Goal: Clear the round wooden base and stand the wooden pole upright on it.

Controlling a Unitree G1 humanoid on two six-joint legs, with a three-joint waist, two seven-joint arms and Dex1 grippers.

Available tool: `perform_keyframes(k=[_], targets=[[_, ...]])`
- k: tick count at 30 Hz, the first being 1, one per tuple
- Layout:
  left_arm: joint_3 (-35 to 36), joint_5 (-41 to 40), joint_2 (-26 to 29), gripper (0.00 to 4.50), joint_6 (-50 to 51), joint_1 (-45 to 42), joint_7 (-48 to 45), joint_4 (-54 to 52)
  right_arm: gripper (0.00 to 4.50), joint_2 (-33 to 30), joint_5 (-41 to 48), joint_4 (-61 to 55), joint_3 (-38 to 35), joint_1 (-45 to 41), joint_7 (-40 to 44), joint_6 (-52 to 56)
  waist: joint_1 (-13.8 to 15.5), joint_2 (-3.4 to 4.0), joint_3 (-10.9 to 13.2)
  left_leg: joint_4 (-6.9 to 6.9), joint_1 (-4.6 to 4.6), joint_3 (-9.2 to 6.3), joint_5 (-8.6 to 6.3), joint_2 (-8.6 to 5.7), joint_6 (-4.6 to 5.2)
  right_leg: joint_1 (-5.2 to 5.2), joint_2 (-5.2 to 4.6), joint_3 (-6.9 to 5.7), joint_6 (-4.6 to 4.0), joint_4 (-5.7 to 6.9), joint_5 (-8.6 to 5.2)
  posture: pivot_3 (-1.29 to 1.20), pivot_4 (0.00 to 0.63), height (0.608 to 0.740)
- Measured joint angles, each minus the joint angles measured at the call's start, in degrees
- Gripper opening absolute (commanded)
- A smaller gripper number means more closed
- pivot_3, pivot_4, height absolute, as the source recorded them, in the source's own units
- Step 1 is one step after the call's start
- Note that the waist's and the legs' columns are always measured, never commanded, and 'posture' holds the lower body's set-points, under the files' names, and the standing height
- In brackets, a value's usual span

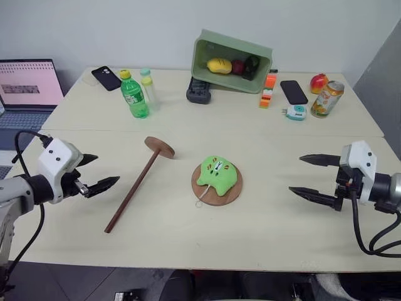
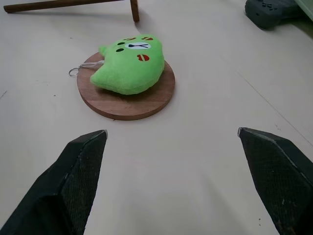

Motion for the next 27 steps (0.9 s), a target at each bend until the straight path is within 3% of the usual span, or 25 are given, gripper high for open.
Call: perform_keyframes(k=[13,20,27], targets=[[-0.5,-0.6,-0.2,4.46,0.5,-1.3,0.1,0.5,4.5,0.5,-0.1,-0.8,0.4,-1.1,0.2,0.2,0.0,0.0,0.0,0.01,-0.01,0.01,0.0,0.01,0.0,-0.02,0.0,0.01,0.0,0.01,0.0,0.0,0.15,0.74],[-1.7,-3.2,1.8,4.46,0.4,0.3,-5.8,-8.6,4.5,0.7,2.0,-0.6,3.7,-5.4,0.4,3.2,0.0,0.0,0.0,0.02,-0.03,0.0,0.0,0.01,0.0,-0.02,-0.01,0.03,0.0,0.01,0.0,0.0,0.15,0.74],[-11.5,-5.6,-1.0,4.46,1.5,-7.7,-5.8,-15.9,4.5,12.5,0.1,-2.9,14.8,-14.0,-10.7,8.2,-0.1,-0.01,0.0,0.07,-0.18,-0.06,0.01,0.02,-0.02,-0.14,0.09,-0.02,0.0,0.08,0.0,0.0,0.15,0.74]])
